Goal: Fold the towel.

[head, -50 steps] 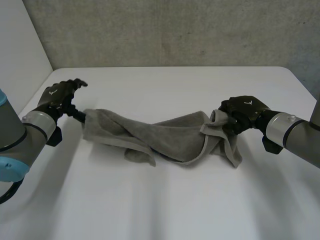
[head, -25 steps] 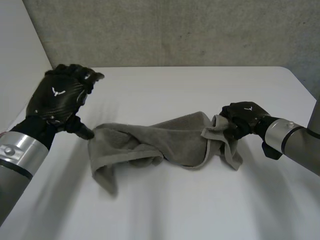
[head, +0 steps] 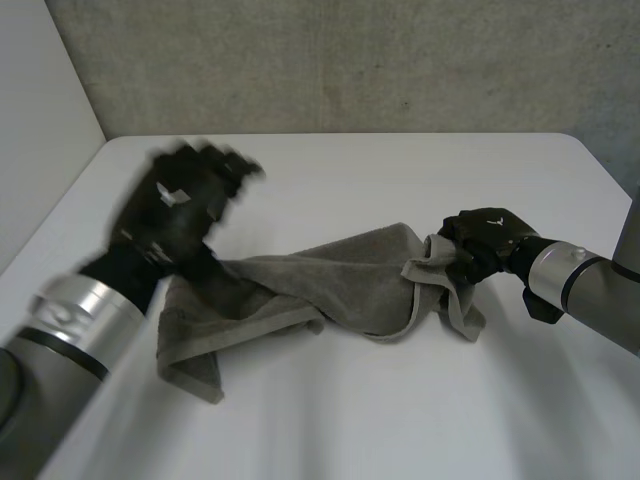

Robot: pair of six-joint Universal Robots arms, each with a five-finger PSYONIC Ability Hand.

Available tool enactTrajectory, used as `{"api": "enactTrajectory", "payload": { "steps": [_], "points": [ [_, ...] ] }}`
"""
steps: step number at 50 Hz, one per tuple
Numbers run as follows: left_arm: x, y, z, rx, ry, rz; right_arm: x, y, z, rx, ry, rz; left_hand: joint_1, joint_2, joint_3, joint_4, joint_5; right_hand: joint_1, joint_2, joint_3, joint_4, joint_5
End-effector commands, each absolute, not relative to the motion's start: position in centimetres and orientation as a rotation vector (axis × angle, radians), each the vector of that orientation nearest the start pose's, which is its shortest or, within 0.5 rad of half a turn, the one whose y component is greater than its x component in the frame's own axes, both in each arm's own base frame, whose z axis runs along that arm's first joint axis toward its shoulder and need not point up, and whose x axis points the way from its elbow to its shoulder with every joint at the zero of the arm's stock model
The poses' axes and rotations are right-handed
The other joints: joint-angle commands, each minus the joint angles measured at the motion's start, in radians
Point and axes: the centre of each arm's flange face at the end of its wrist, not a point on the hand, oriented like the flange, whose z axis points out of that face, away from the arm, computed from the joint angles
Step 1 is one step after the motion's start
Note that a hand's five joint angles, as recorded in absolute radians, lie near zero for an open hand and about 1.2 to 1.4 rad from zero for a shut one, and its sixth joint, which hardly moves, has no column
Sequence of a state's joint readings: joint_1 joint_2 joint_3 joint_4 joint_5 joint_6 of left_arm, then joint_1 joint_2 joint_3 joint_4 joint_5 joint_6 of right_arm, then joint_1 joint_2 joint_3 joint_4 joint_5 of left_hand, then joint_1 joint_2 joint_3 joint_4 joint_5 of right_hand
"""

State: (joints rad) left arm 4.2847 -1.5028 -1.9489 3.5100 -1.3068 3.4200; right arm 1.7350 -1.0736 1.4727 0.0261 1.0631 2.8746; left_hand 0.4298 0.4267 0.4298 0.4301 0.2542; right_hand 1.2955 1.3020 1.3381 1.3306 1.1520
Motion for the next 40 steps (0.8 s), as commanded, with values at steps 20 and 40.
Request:
{"api": "enactTrajectory", "payload": {
  "steps": [20, 40],
  "points": [
    [-31.0, -20.1, 15.0, 1.568, 1.934, -2.013, 23.0, -31.5, 16.7, -0.906, 2.17, -1.507, 0.215, 0.218, 0.215, 0.215, 0.216, 0.101, 0.094, 0.058, 0.066, 0.07],
    [-33.0, -20.6, 12.5, 1.607, 1.971, -1.977, 23.0, -31.6, 16.8, -0.907, 2.169, -1.512, 0.949, 0.952, 0.949, 0.949, 0.95, 0.101, 0.094, 0.058, 0.066, 0.07]
  ]
}}
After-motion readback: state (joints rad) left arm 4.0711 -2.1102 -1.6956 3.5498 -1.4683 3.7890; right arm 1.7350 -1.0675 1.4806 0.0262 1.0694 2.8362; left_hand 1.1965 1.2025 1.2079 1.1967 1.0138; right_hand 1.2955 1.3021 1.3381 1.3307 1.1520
